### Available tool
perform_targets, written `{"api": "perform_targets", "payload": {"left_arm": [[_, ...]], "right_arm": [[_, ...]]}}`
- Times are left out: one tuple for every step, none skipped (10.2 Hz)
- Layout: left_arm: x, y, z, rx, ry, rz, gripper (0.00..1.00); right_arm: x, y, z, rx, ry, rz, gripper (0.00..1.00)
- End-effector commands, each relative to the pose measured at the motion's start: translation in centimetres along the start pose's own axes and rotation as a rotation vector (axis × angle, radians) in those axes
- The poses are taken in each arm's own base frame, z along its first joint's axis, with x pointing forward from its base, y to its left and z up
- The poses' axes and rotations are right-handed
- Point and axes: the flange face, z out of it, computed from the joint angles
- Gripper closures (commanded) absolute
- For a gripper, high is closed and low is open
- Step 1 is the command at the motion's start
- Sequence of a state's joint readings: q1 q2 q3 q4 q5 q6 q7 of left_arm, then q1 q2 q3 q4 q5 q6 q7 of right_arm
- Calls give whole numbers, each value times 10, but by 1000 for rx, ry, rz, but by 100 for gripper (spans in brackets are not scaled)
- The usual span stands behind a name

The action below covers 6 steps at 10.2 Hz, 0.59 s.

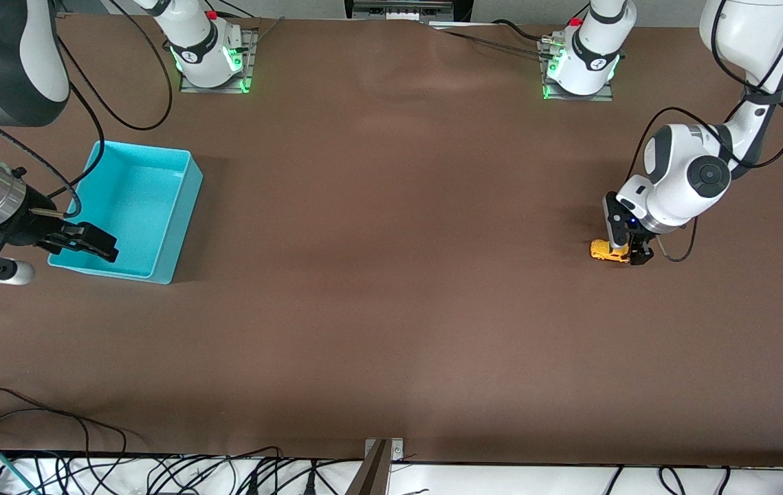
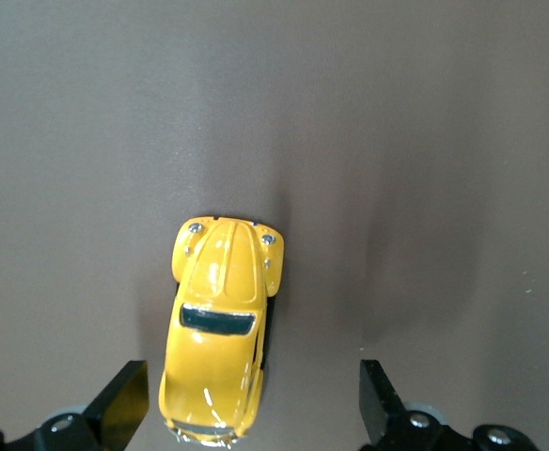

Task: Wind up and store yellow beetle car
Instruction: 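Lower the left gripper over the yellow car and close on it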

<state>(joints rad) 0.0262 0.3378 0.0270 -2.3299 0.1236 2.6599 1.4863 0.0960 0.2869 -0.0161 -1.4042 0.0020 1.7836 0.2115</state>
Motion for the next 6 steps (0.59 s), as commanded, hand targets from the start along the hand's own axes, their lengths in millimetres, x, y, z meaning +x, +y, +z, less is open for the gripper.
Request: {"api": "perform_targets", "payload": {"left_arm": [[12, -6, 2, 24, -17, 92, 2], [12, -6, 2, 24, -17, 92, 10], [12, -7, 0, 27, -16, 90, 38], [12, -12, -4, 39, -16, 87, 64], [12, -12, -4, 39, -16, 85, 86], [12, -12, -4, 39, -16, 85, 100]], "right_arm": [[-7, 0, -1, 10, -31, -16, 0], [-8, -2, 7, 8, -47, -41, 0], [-9, -3, 8, 9, -52, -40, 0], [-10, -3, 11, 6, -64, -39, 0], [-11, -3, 13, 5, -72, -39, 0], [-11, -2, 14, 3, -78, -36, 0]]}}
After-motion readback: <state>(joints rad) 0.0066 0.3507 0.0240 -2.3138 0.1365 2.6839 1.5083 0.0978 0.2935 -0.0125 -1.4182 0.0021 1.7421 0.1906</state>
